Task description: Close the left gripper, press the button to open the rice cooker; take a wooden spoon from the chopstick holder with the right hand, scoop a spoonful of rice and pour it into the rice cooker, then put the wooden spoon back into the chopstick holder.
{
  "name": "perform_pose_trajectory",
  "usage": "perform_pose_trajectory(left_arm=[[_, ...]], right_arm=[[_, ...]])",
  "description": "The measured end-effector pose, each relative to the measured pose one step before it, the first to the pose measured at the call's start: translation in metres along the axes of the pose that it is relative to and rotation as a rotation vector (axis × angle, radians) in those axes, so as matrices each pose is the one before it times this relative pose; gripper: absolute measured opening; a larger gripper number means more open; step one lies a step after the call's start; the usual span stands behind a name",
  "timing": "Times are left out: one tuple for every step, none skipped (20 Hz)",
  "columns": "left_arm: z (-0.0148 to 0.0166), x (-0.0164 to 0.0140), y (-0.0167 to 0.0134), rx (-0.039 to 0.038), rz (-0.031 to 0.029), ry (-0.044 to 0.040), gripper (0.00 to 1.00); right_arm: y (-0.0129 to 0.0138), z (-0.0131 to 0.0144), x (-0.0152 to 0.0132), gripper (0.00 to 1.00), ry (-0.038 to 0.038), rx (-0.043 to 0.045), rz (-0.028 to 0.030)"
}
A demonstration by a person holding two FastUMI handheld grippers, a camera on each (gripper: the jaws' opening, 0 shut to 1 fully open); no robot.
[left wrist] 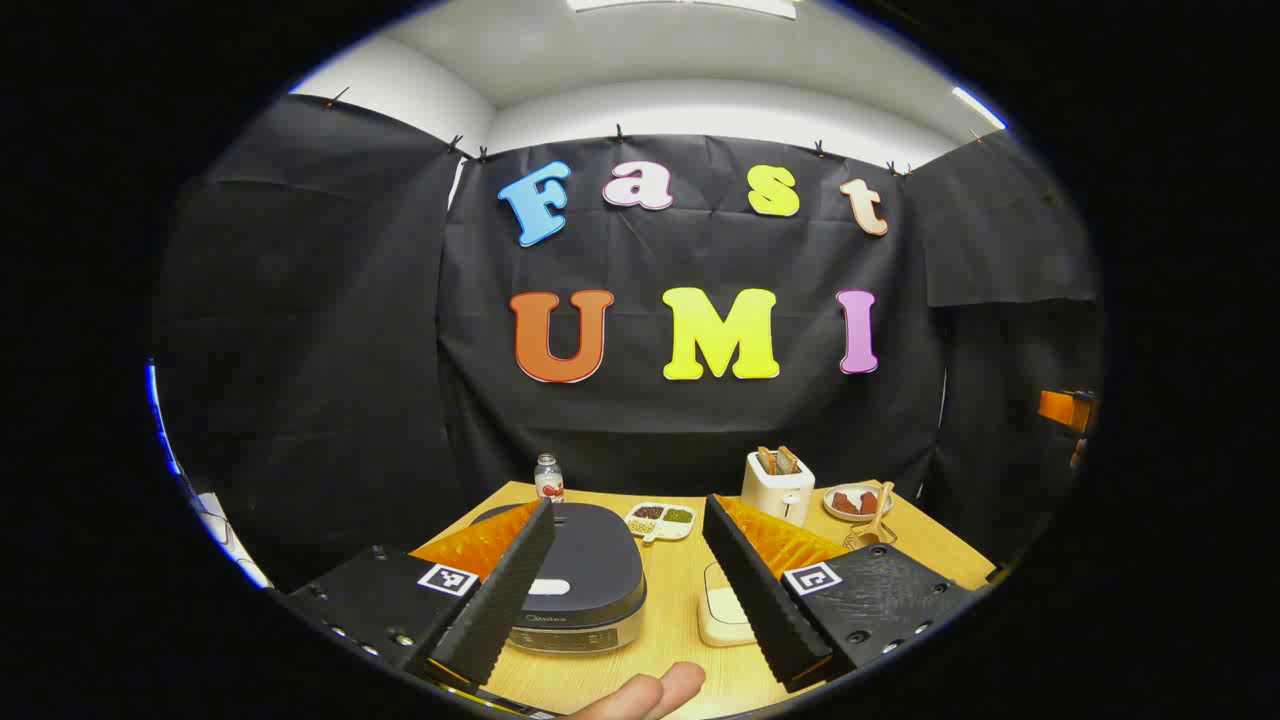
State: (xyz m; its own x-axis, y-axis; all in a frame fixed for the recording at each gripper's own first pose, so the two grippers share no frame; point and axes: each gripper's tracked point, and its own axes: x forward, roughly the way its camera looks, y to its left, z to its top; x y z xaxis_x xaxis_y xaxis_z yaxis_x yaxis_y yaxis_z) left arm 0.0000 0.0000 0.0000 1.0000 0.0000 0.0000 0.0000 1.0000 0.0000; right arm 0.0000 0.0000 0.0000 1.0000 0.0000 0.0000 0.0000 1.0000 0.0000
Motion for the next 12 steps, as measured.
perform_pose_trajectory(left_arm=[[-0.00168,0.00112,0.00005,0.00569,0.00149,0.00446,0.96],[-0.0015,0.00071,0.00177,-0.00031,0.00434,0.00396,0.96],[-0.00052,0.00087,-0.00037,-0.00348,0.00122,0.00312,0.96],[-0.00065,0.00022,-0.00022,-0.00379,-0.00118,0.00203,0.96],[0.00048,0.00096,0.00009,-0.00189,-0.00164,0.00031,0.96],[-0.00071,0.00045,-0.00139,0.00094,-0.00554,0.0009,0.96],[-0.0011,0.00007,-0.0015,-0.0004,-0.00945,0.00202,0.96],[-0.00086,-0.00072,-0.00042,-0.00152,-0.00626,-0.00006,0.96],[0.00034,-0.00115,0.00224,-0.00369,0.00176,-0.00062,0.96],[-0.00097,0.00103,0.00225,-0.00179,0.00354,-0.00155,0.96],[-0.0018,0.00067,0.00139,-0.00177,0.00291,0.00321,0.96],[-0.00041,0.00007,0.00158,-0.00227,0.003,0.00204,0.96]], right_arm=[[-0.00131,0.00169,-0.00175,1.0,-0.00522,-0.00361,-0.0015],[-0.00119,0.00027,-0.00122,1.0,-0.00278,-0.00464,-0.00478],[-0.00096,0.00056,-0.00117,1.0,-0.00102,-0.00859,-0.00601],[0.00047,-0.00016,-0.00088,0.99,-0.00031,-0.00939,-0.00227],[0.0,0.00055,-0.00088,1.0,-0.00453,-0.00573,-0.00192],[-0.00191,0.00252,0.00005,1.0,-0.00821,-0.00416,-0.00893],[-0.00316,0.00185,0.00049,1.0,-0.00652,-0.00638,-0.01075],[-0.00162,-0.00084,0.00104,1.0,-0.00497,-0.00447,-0.00802],[-0.0009,-0.00125,-0.00007,0.99,-0.00057,-0.00127,-0.00467],[0.00065,-0.00123,-0.00016,1.0,0.00578,0.00286,0.00381],[0.00234,-0.00306,0.00103,1.0,0.00972,0.00564,0.01008],[0.00168,-0.00089,0.00184,1.0,0.00355,0.00566,0.00945]])
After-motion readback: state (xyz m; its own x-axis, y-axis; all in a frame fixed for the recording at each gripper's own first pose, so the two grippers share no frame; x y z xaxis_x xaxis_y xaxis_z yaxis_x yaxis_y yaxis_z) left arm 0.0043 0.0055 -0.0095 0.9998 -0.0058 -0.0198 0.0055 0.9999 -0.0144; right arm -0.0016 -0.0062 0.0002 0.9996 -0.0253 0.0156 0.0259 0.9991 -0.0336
